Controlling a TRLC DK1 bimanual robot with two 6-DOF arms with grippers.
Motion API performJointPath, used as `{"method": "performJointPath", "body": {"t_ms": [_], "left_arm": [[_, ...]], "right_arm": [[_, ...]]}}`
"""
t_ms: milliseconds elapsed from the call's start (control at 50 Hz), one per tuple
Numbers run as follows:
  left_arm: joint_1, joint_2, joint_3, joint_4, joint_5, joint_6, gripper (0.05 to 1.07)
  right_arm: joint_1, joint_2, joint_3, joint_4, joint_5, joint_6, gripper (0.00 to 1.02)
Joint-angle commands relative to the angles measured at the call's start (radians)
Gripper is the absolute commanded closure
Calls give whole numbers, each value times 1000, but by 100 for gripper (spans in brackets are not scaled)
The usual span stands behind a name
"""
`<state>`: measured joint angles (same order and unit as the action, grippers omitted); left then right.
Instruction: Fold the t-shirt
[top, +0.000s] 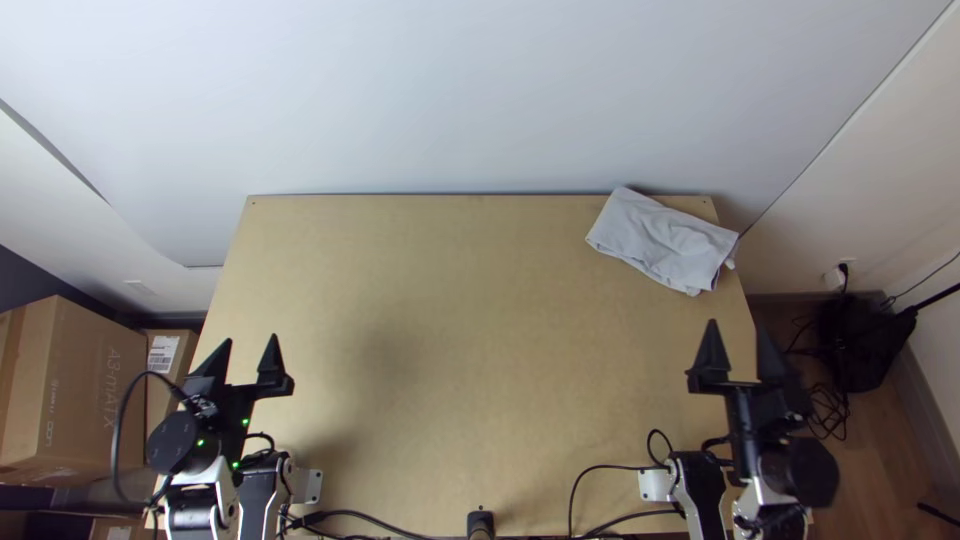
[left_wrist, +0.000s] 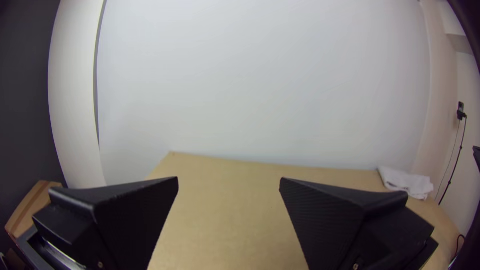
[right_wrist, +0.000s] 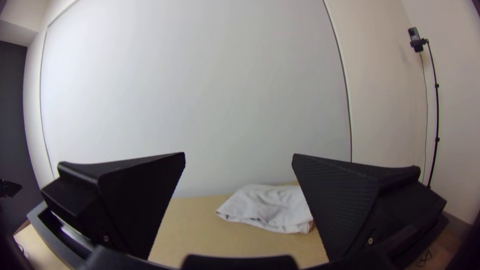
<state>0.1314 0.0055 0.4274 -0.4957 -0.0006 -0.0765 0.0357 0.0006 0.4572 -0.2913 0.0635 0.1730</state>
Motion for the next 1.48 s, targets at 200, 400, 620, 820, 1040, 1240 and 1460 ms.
{"method": "performJointPath", "body": {"t_ms": [200,400,620,820,1040,1240,1460], "left_arm": [[-9,22,-199,123,5,-29,9],[-1,-12,-205,158,4,-42,9],[2,-6,-203,154,4,-40,9],[2,-7,-203,152,4,-40,9],[2,-7,-203,154,4,-40,9],[2,-7,-203,154,4,-40,9],[2,-7,-203,152,4,-40,9]], "right_arm": [[23,-10,-285,167,6,-20,4],[90,-8,-411,202,7,-56,4],[81,-4,-397,124,7,-56,4],[82,-5,-397,124,7,-56,4],[82,-5,-397,124,7,-56,4],[82,-5,-397,124,7,-56,4],[82,-5,-397,124,7,-56,4]]}}
